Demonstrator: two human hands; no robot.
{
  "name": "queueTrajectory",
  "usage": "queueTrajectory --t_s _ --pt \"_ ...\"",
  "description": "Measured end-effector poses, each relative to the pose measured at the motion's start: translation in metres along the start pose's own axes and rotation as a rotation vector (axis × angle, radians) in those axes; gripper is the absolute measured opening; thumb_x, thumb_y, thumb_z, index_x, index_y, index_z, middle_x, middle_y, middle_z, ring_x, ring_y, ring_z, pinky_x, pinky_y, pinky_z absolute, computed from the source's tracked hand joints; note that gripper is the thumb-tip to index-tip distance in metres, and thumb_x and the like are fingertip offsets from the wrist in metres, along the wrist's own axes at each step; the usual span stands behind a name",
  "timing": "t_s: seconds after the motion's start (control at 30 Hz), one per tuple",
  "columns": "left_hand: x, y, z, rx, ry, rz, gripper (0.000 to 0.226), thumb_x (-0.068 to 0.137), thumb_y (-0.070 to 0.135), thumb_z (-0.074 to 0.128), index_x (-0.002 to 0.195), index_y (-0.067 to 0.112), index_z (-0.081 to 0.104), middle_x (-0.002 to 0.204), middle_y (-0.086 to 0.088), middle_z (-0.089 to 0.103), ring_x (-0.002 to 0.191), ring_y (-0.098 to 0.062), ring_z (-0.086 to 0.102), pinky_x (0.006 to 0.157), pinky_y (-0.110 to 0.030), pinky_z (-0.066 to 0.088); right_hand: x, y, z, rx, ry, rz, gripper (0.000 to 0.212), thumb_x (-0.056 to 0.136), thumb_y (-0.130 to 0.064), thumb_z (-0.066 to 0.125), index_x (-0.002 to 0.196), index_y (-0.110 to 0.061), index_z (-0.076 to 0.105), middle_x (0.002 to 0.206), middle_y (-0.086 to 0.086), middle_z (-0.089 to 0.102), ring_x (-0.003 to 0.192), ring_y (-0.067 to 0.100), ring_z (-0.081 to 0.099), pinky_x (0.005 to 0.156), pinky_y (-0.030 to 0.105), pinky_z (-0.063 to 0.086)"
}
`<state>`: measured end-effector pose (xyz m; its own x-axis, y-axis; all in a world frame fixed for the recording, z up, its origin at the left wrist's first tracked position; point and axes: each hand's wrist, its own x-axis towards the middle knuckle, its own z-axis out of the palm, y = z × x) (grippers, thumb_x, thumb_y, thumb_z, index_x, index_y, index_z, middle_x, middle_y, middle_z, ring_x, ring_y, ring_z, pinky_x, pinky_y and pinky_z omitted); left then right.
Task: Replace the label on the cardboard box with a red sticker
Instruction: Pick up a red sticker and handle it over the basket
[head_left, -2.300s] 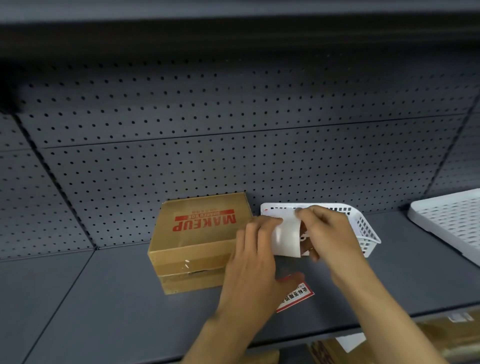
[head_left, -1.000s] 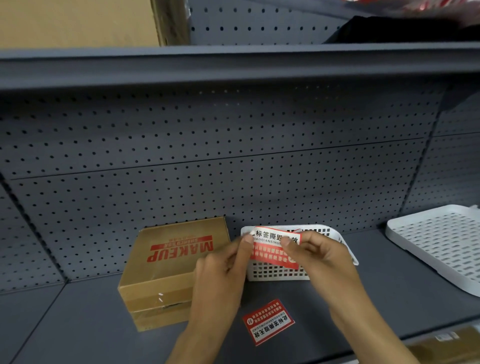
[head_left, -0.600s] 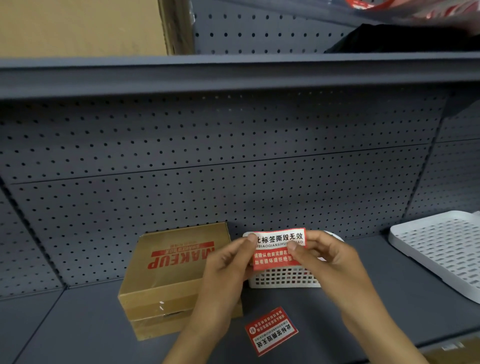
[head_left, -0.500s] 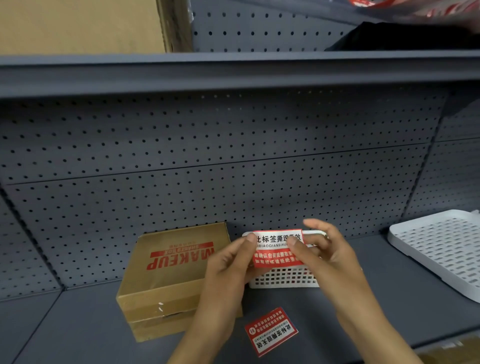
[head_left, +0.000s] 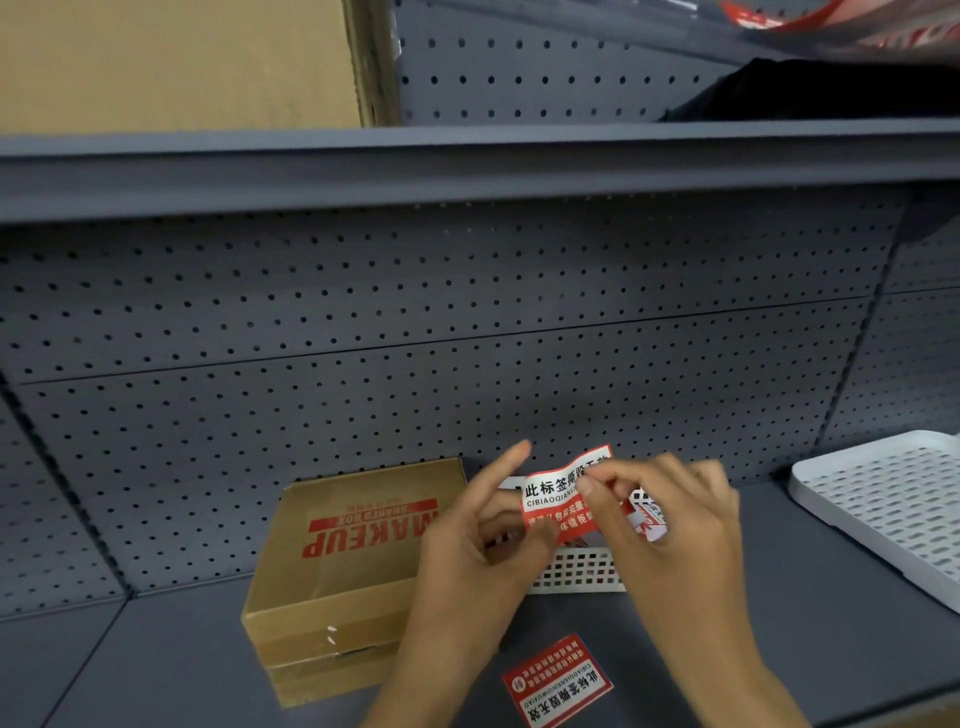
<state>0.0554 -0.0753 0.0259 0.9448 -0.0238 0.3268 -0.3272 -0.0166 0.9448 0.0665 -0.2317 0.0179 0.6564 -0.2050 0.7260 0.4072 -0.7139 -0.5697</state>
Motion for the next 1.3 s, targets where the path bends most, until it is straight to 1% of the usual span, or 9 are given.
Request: queueTrajectory --t_s 0.17,0.3,0.47,0.67,0.8,0.97,1.07,1.2,1.3 --pt "0.003 -0.004 -0.001 -0.068 -0.009 0.034 0.075 0.079 -0.009 0.077 0.132 0.038 0.053 0.102 -0.003 0.075 0.093 -0.017 0.075 0.083 -0.032 0.06 -0.001 -0.003 0.006 -0.065 -0.032 0.004 0.032 0.085 -0.061 0.055 0.101 -0.039 0.073 0.093 -0.025 0.064 0.094 0.007 0.042 0.094 0.011 0.025" --pt "0.006 -0.007 -0.001 -0.162 -0.037 0.058 0.078 0.081 -0.013 0.072 0.138 0.034 0.048 0.112 -0.005 0.071 0.104 -0.021 0.073 0.083 -0.028 0.058 -0.001 -0.003 0.009 0.122 -0.132 0.056 0.029 0.086 -0.064 0.054 0.107 -0.051 0.069 0.099 -0.029 0.068 0.11 0.0 0.049 0.093 0.029 0.041" --pt "0.008 -0.012 -0.001 -0.161 -0.087 0.048 0.081 0.081 -0.01 0.073 0.141 0.035 0.043 0.11 0.004 0.063 0.098 -0.01 0.071 0.084 -0.025 0.056 -0.001 -0.005 0.006 0.273 -0.247 0.039 0.013 0.083 -0.062 0.06 0.092 -0.062 0.069 0.097 -0.032 0.069 0.105 0.003 0.058 0.084 0.012 0.043" --pt "0.009 -0.026 -0.004 0.199 0.016 0.045 0.055 0.085 0.02 0.076 0.125 0.053 0.058 0.111 0.007 0.053 0.103 -0.005 0.064 0.083 -0.018 0.055 -0.006 0.008 0.007 0.079 -0.182 -0.042 0.02 0.086 -0.048 0.062 0.081 -0.034 0.076 0.081 -0.032 0.068 0.091 0.001 0.058 0.082 0.041 0.049" --pt "0.008 -0.024 -0.004 0.247 -0.139 0.086 0.026 0.088 0.029 0.073 0.111 0.041 0.073 0.104 0.017 0.072 0.103 -0.003 0.068 0.087 -0.025 0.058 -0.01 0.021 0.005 -0.058 -0.268 -0.073 0.012 0.086 -0.041 0.068 0.079 -0.035 0.076 0.075 -0.028 0.068 0.09 0.006 0.055 0.085 0.04 0.045" --pt "0.012 -0.021 0.005 0.396 -0.019 0.14 0.004 0.085 0.033 0.073 0.085 0.036 0.075 0.083 0.024 0.076 0.078 0.005 0.072 0.07 -0.01 0.053 -0.012 0.025 -0.006 -0.003 -0.32 0.023 0.029 0.081 -0.063 0.058 0.082 -0.043 0.079 0.076 -0.027 0.071 0.097 0.005 0.057 0.086 0.025 0.041" --pt "0.015 -0.026 0.015 0.532 0.015 0.148 0.005 0.09 0.039 0.067 0.09 0.035 0.07 0.078 0.017 0.077 0.074 0.005 0.071 0.062 -0.013 0.055 -0.007 0.027 -0.015 0.122 -0.373 0.21 0.012 0.079 -0.045 0.073 0.068 -0.051 0.075 0.08 -0.03 0.071 0.096 -0.002 0.057 0.077 0.009 0.042" --pt "0.021 -0.03 0.025 0.755 -0.114 0.237 0.006 0.097 0.043 0.055 0.099 0.037 0.053 0.077 0.008 0.072 0.064 -0.003 0.065 0.053 -0.017 0.048 -0.006 0.04 -0.015 -0.033 -0.391 0.222 0.029 0.086 -0.029 0.074 0.063 -0.044 0.068 0.066 -0.011 0.068 0.081 0.007 0.059 0.07 0.031 0.052" --pt "0.027 -0.031 0.029 0.819 -0.212 0.213 0.018 0.099 0.041 0.052 0.114 0.045 0.043 0.093 0.01 0.066 0.081 -0.005 0.063 0.066 -0.026 0.053 -0.004 0.051 -0.016 -0.016 -0.368 0.259 0.023 0.091 -0.021 0.069 0.072 -0.034 0.069 0.072 -0.011 0.069 0.077 0.009 0.061 0.068 0.035 0.053"
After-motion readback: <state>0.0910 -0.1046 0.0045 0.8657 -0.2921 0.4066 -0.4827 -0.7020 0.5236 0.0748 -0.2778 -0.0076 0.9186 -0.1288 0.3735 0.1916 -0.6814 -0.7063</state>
